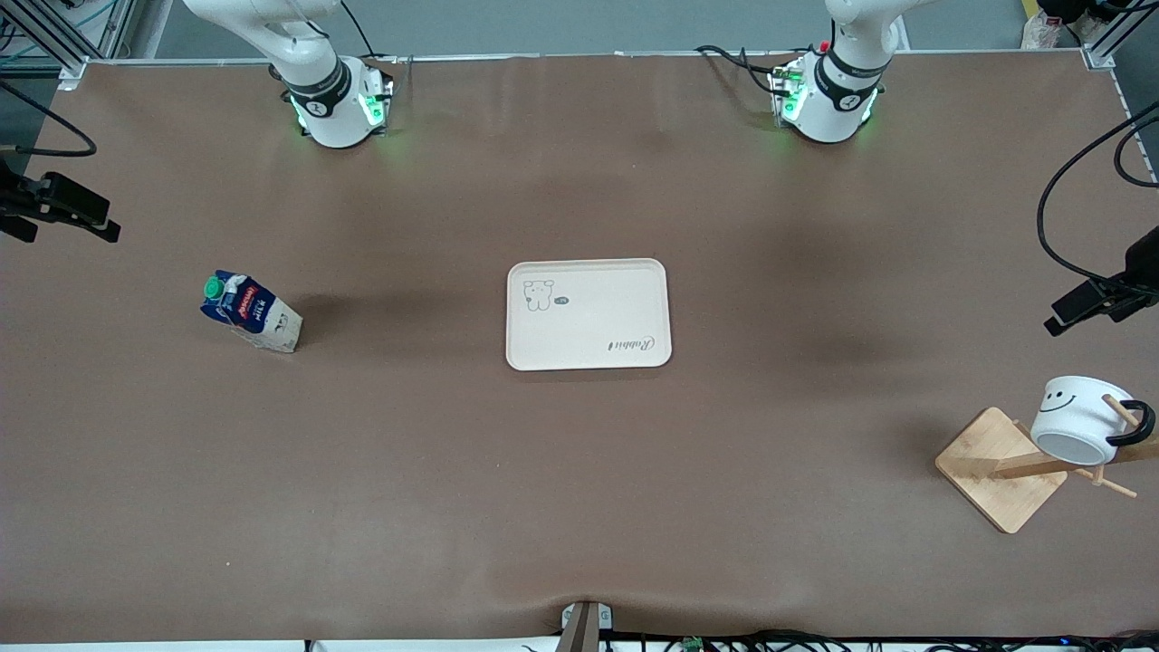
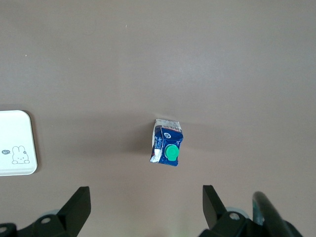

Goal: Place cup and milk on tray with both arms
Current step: 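Move the left gripper toward the white mug on the wooden stand, then grasp the white mug rim with the left gripper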

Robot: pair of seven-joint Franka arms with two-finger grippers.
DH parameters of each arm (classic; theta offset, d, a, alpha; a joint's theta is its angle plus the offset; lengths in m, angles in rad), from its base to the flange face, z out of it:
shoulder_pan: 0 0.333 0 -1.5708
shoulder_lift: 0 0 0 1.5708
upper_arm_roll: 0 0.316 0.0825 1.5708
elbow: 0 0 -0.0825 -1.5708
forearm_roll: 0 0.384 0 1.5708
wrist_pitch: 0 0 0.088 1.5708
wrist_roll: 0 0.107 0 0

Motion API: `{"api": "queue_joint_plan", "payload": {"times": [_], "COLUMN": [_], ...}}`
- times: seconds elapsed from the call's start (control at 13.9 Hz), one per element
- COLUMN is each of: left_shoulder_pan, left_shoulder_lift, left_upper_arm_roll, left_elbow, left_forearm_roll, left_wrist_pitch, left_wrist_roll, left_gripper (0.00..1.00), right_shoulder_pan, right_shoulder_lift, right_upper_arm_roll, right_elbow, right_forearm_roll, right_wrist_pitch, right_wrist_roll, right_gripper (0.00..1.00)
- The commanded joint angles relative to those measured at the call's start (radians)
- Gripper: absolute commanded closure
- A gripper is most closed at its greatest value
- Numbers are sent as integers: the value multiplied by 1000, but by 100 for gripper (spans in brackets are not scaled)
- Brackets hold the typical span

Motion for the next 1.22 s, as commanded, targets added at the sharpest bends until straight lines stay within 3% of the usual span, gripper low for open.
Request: {"api": "queue_joint_plan", "payload": {"times": [0.0, 0.29, 0.57, 1.15], "left_shoulder_pan": [33, 65, 59, 36], "left_shoulder_lift": [37, 135, 183, 213], "left_upper_arm_roll": [-7, -7, -8, -19], "left_elbow": [-37, -30, -13, 35], "left_forearm_roll": [-78, -160, -183, -183], "left_wrist_pitch": [109, 238, 283, 283], "left_wrist_roll": [146, 330, 346, 337], "left_gripper": [0, 0, 0, 25], "right_shoulder_pan": [-10, -10, -10, -11], "right_shoulder_lift": [3, 3, 3, 5], "right_upper_arm_roll": [7, 7, 8, 7], "right_elbow": [8, 8, 8, 8], "right_forearm_roll": [0, 0, 0, 0], "right_wrist_pitch": [-8, -8, -8, -8], "right_wrist_roll": [14, 14, 14, 14], "right_gripper": [0, 0, 0, 0]}}
